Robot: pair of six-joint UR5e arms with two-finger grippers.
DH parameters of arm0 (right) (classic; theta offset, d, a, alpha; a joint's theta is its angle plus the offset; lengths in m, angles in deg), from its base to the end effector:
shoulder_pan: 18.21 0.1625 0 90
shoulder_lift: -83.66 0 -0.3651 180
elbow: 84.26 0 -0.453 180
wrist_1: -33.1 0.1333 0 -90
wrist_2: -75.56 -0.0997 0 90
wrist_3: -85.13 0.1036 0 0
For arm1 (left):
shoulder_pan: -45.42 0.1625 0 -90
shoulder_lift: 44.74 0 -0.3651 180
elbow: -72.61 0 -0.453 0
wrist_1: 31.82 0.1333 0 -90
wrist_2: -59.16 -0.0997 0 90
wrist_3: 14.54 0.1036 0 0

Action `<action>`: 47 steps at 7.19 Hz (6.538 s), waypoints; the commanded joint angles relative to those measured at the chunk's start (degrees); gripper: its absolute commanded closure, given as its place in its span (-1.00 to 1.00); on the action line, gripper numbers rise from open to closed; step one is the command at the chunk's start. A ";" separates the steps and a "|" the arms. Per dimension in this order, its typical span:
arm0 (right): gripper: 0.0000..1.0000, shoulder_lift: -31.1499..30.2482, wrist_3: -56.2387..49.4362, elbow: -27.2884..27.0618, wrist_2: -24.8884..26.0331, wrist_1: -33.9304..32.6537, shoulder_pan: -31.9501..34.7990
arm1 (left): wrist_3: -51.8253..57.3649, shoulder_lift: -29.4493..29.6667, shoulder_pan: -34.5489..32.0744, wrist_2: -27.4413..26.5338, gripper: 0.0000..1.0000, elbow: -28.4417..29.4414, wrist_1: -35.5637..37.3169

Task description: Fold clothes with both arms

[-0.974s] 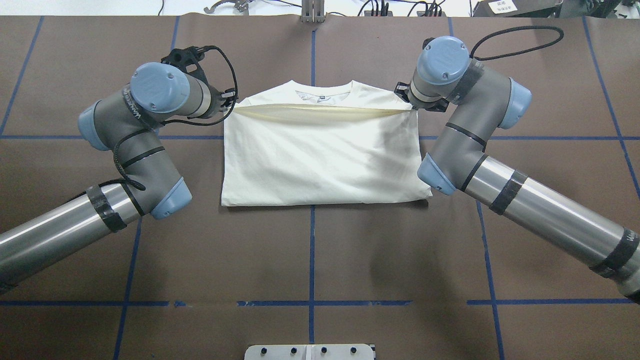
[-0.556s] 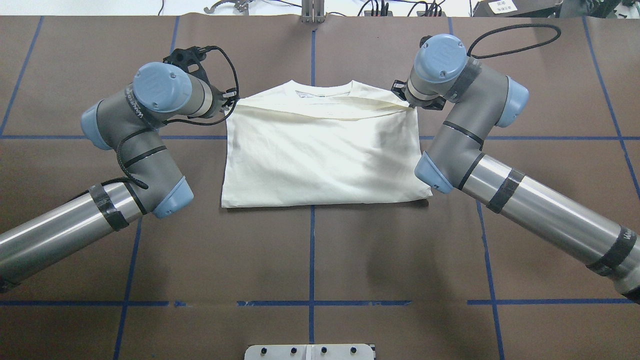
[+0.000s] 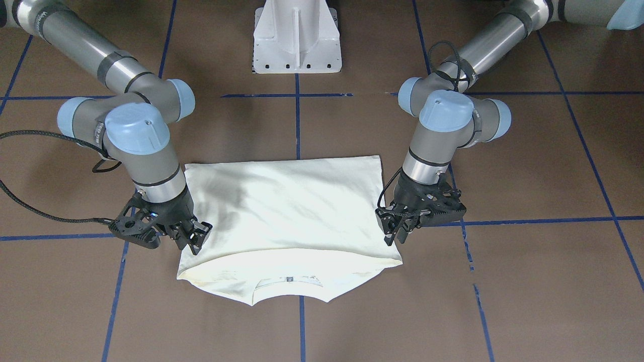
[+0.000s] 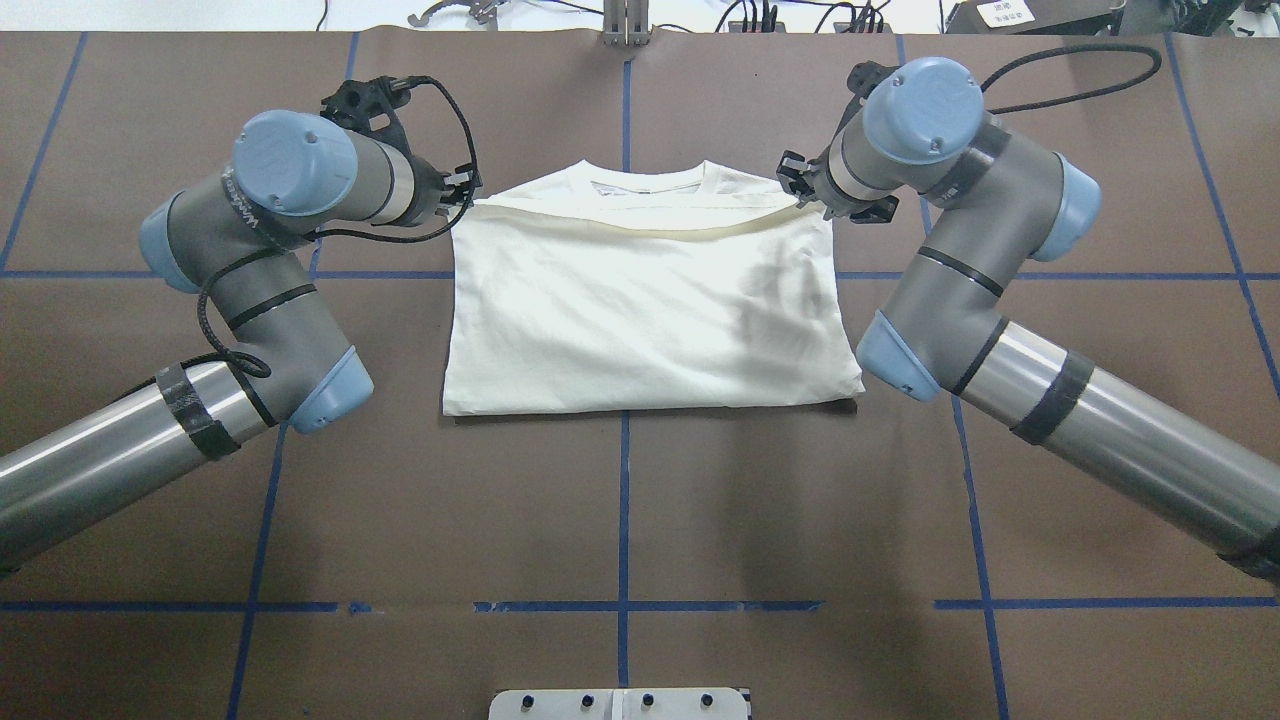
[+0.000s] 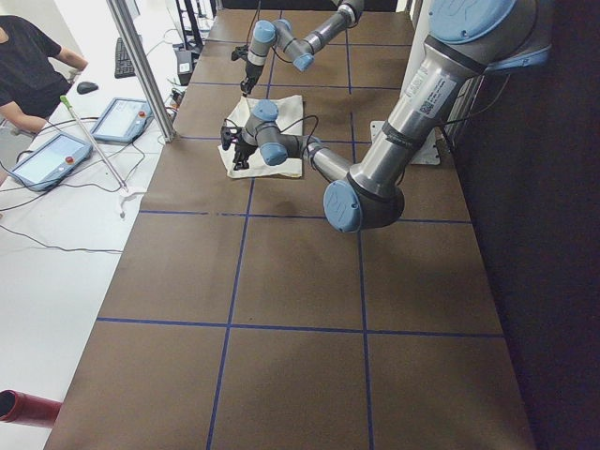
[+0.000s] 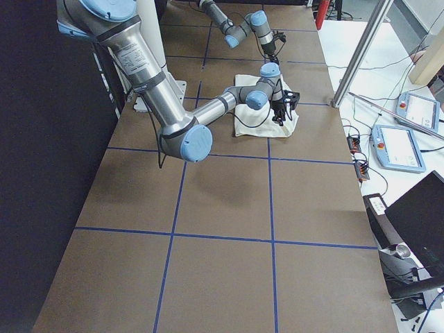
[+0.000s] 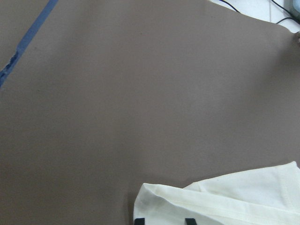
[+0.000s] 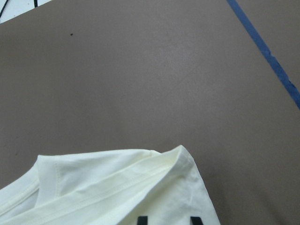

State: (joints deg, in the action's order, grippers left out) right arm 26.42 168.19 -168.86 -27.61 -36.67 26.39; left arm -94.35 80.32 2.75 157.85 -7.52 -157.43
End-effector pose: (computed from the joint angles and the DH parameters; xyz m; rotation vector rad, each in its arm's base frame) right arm -0.4510 -0.5988 0.2558 0.1665 -0.8487 0.5210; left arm 0.4774 -0.6000 0.2315 0.3515 1.0180 -0.4312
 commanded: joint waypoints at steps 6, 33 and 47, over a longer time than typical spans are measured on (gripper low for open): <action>-0.24 -17.46 12.56 -16.30 3.23 0.77 -10.84 | -0.61 -2.18 -0.31 0.98 0.23 -5.39 0.02; -1.00 -31.35 21.53 -42.31 5.87 0.07 -18.14 | -17.49 -9.39 13.39 9.68 -0.13 -18.41 15.22; -1.00 -30.66 21.61 -41.61 6.30 -0.02 -18.14 | 0.53 4.17 -1.95 8.63 1.00 6.53 5.28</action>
State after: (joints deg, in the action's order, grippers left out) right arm -4.64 189.74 -210.60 -21.65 -36.66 8.28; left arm -94.53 77.28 4.78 166.61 -13.16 -145.30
